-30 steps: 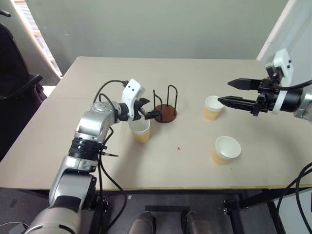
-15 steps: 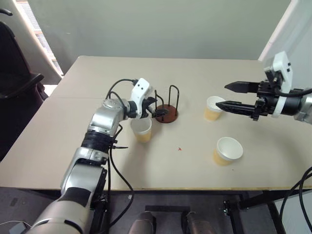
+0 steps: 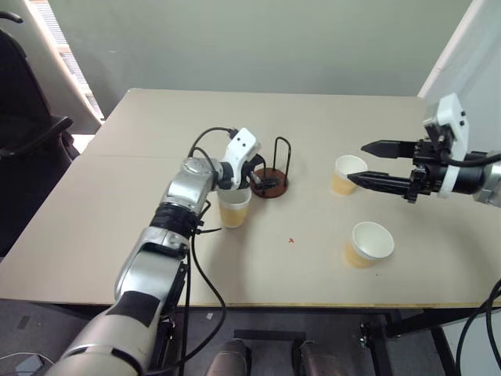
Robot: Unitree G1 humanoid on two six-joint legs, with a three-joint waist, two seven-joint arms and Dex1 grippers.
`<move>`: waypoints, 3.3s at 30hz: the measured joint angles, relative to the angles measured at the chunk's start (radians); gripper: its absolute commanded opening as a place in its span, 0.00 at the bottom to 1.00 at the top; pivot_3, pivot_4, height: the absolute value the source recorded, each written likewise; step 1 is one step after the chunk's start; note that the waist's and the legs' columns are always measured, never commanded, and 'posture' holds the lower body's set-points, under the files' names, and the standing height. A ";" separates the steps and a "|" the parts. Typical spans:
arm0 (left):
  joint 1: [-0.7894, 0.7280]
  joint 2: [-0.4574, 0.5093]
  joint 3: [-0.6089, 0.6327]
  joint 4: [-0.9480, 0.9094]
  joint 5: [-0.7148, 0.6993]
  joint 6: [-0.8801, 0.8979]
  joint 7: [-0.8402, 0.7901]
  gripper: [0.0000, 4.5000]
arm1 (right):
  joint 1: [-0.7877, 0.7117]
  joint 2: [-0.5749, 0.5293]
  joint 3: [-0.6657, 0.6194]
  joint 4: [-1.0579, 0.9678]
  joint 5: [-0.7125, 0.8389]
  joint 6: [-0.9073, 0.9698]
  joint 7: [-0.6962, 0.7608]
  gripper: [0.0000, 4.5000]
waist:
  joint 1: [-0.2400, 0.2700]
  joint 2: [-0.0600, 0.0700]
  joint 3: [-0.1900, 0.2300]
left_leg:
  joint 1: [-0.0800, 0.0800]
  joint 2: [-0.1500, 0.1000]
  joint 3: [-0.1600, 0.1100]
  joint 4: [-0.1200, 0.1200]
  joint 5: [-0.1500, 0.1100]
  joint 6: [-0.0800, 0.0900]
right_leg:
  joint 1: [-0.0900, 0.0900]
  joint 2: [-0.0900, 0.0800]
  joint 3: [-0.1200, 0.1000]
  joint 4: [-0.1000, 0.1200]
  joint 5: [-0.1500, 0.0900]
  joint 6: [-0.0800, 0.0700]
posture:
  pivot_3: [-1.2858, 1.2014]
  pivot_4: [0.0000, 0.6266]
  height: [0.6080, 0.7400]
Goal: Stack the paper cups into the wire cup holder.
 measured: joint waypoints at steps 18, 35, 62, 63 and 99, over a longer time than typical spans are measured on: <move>0.032 0.072 0.000 -0.116 0.023 0.056 -0.056 1.00 | 0.004 -0.014 -0.007 -0.002 0.020 -0.011 -0.007 0.89 | 0.000 0.000 0.000 | 0.001 0.000 0.007 0.001 0.000 0.001 | 0.000 -0.002 0.003 0.000 -0.001 0.003 | 0.52 0.24 1.00; 0.028 0.020 0.008 -0.090 0.010 0.068 -0.038 0.63 | 0.003 -0.024 -0.006 0.014 0.020 -0.015 -0.003 0.90 | -0.001 0.000 0.000 | 0.001 0.000 0.009 0.002 -0.001 0.002 | 0.000 -0.002 0.004 0.000 0.000 0.003 | 0.52 0.24 1.00; 0.004 0.031 -0.015 -0.193 -0.039 -0.006 -0.277 0.00 | 0.078 -0.180 -0.095 -0.031 0.079 0.034 0.055 0.90 | 0.006 0.000 0.000 | -0.002 0.000 0.011 0.003 -0.003 0.003 | -0.001 -0.002 0.005 -0.001 -0.002 0.006 | 0.52 0.24 1.00; 0.005 0.031 -0.028 -0.213 -0.043 0.001 -0.301 0.00 | 0.092 -0.191 -0.117 -0.040 0.089 0.045 0.064 0.90 | 0.006 0.000 0.000 | -0.002 0.000 0.011 0.003 -0.004 0.003 | -0.001 -0.002 0.005 -0.001 -0.002 0.007 | 0.52 0.24 1.00; 0.222 0.208 -0.272 -0.628 0.008 0.129 -0.496 0.99 | 0.022 -0.292 -0.006 0.002 0.071 -0.069 0.142 0.90 | -0.003 0.002 -0.001 | 0.001 0.000 0.014 0.016 -0.016 0.021 | 0.005 -0.002 0.009 0.000 -0.002 0.010 | 0.52 0.24 1.00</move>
